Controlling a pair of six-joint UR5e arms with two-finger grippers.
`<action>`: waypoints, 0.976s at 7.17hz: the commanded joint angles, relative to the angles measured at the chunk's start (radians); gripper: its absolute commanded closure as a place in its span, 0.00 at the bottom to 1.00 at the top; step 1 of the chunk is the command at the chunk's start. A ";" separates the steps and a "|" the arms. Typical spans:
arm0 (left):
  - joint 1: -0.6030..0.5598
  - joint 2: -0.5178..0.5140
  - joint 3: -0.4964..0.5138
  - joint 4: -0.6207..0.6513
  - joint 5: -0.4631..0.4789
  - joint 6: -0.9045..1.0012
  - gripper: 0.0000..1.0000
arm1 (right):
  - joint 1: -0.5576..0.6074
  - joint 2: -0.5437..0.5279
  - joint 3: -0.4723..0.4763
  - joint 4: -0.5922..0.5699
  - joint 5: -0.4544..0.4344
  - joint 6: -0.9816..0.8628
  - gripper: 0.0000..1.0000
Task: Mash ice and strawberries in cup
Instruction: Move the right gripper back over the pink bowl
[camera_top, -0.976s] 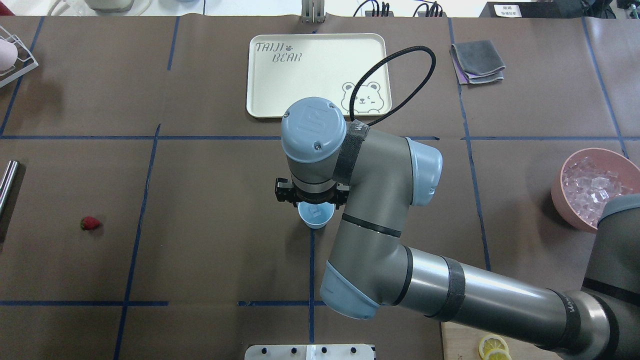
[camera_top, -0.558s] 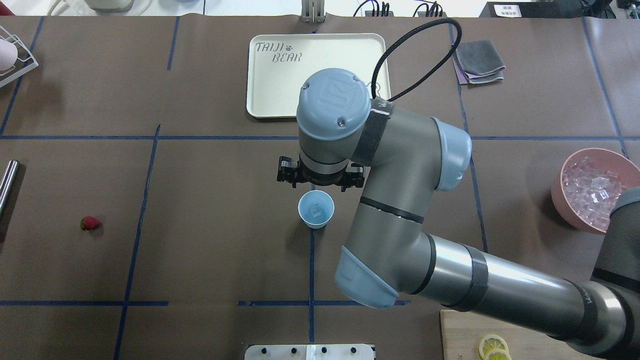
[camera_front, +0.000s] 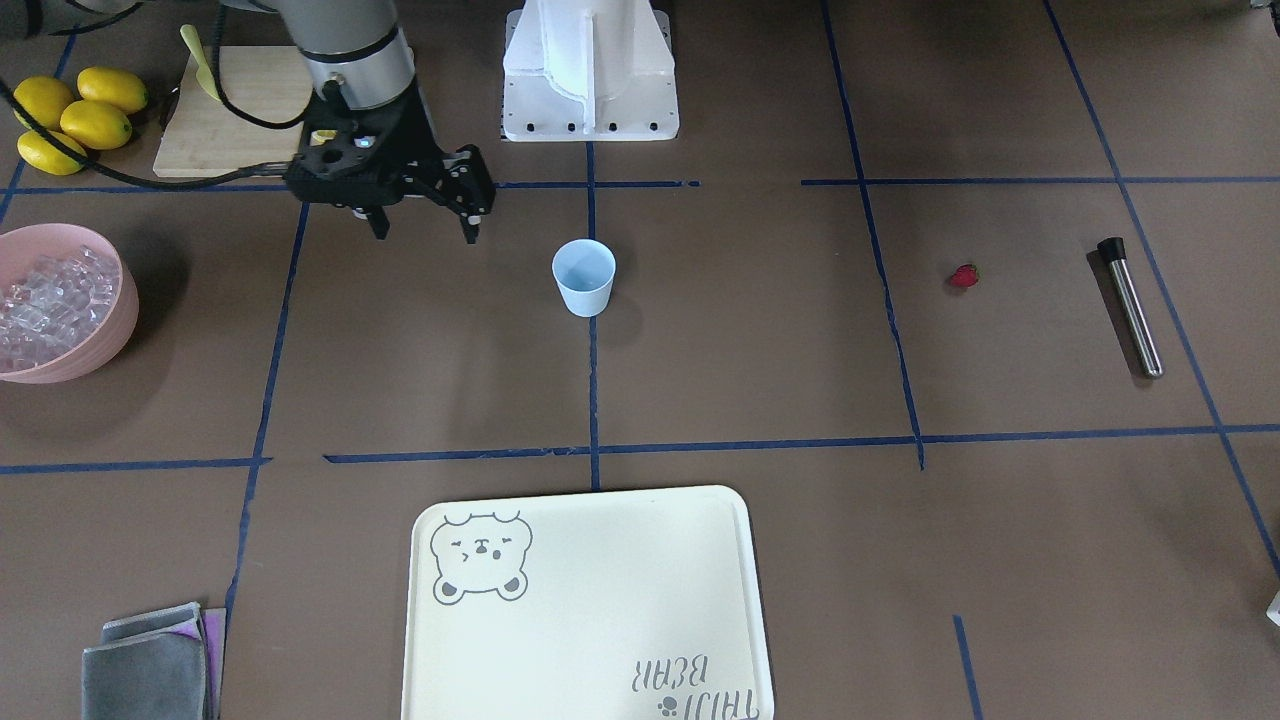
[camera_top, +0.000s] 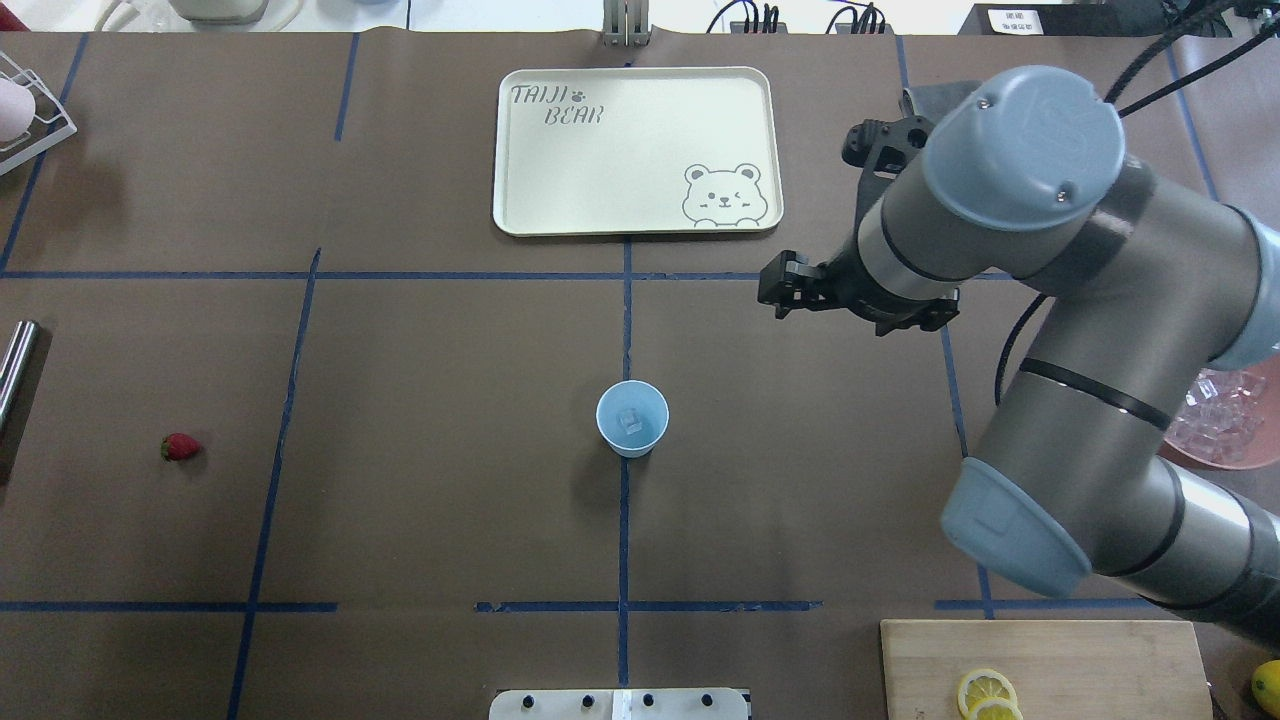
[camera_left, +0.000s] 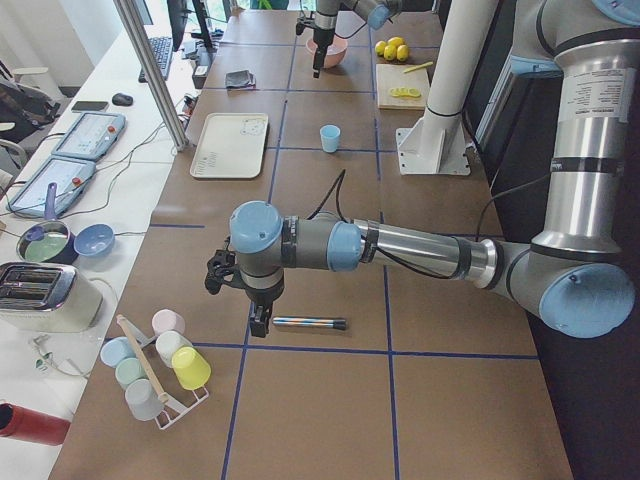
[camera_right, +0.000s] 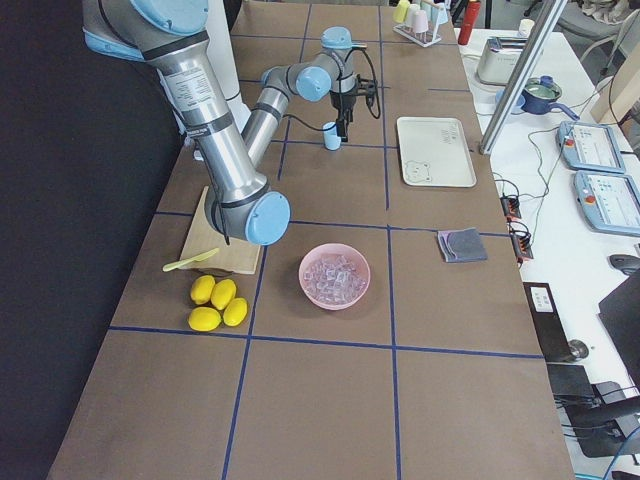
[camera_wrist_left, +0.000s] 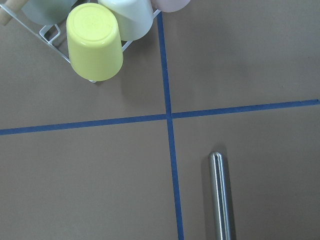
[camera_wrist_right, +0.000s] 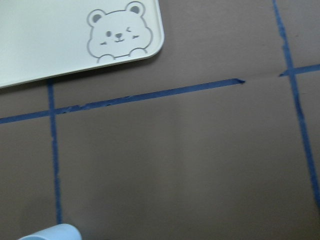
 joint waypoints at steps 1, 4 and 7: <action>-0.001 -0.007 0.000 -0.001 0.000 0.000 0.00 | 0.086 -0.192 0.096 0.029 0.035 -0.146 0.01; -0.001 -0.005 -0.009 -0.001 0.000 0.000 0.00 | 0.332 -0.400 0.098 0.093 0.185 -0.542 0.01; -0.001 -0.005 -0.013 -0.001 0.000 -0.002 0.00 | 0.388 -0.484 0.043 0.133 0.184 -0.668 0.01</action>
